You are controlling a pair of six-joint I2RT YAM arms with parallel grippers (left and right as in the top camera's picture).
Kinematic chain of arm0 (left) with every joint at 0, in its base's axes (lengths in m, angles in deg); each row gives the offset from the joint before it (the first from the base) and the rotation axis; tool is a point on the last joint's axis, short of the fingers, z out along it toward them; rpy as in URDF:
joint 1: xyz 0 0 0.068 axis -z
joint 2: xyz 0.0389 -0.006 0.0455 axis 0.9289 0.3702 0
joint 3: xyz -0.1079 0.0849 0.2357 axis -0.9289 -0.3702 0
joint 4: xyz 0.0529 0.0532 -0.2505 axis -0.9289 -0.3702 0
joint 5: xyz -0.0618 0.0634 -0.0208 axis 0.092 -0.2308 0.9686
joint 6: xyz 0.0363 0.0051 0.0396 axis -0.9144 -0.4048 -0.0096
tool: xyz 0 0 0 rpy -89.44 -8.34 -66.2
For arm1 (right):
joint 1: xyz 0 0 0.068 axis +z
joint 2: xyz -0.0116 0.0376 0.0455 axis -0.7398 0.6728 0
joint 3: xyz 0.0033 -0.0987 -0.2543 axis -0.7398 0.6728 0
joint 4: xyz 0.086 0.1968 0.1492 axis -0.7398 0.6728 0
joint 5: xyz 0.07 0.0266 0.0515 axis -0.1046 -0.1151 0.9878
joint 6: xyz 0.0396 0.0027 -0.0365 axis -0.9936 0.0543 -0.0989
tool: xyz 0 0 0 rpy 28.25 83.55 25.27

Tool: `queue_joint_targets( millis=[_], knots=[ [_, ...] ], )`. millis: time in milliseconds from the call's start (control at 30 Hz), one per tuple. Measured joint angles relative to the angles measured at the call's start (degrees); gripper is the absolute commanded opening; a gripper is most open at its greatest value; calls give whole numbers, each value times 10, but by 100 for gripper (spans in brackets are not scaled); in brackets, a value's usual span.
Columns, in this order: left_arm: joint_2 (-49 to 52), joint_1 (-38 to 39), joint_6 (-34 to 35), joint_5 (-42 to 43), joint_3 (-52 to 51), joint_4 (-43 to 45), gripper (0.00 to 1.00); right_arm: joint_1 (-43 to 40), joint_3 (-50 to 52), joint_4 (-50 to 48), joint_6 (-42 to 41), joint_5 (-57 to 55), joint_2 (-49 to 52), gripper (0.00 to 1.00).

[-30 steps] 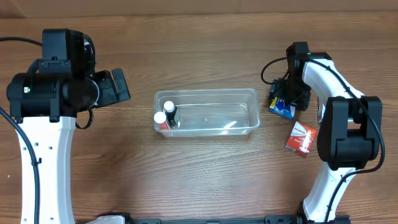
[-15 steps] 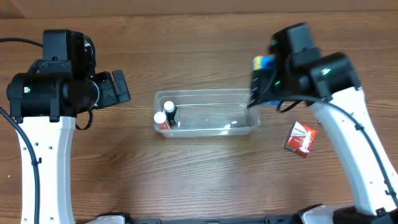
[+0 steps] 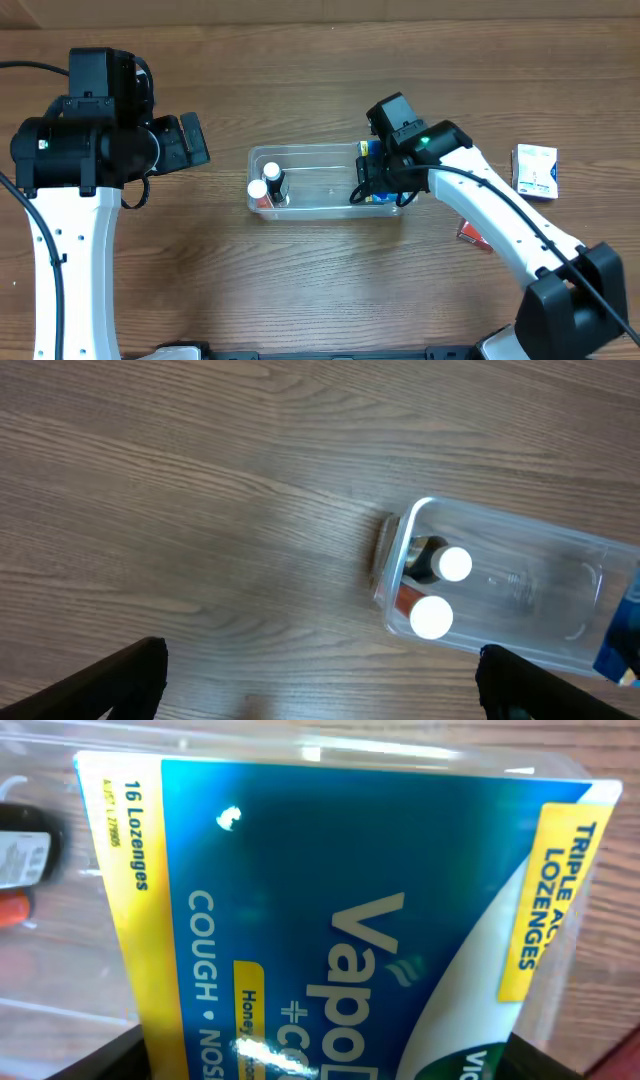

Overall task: Pack container
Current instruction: 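Lower the Vicks box into the container's right end and release, then grasp the white medicine box with the right gripper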

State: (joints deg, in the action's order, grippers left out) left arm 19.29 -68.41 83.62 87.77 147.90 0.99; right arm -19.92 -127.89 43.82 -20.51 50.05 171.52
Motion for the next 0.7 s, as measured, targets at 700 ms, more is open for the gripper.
queue_joint_targets(
  millis=[700],
  knots=[
    [0, 0, -4, 0, 0, -8, 100, -137, -231, 106, -17, -115, -115, 100]
  ],
)
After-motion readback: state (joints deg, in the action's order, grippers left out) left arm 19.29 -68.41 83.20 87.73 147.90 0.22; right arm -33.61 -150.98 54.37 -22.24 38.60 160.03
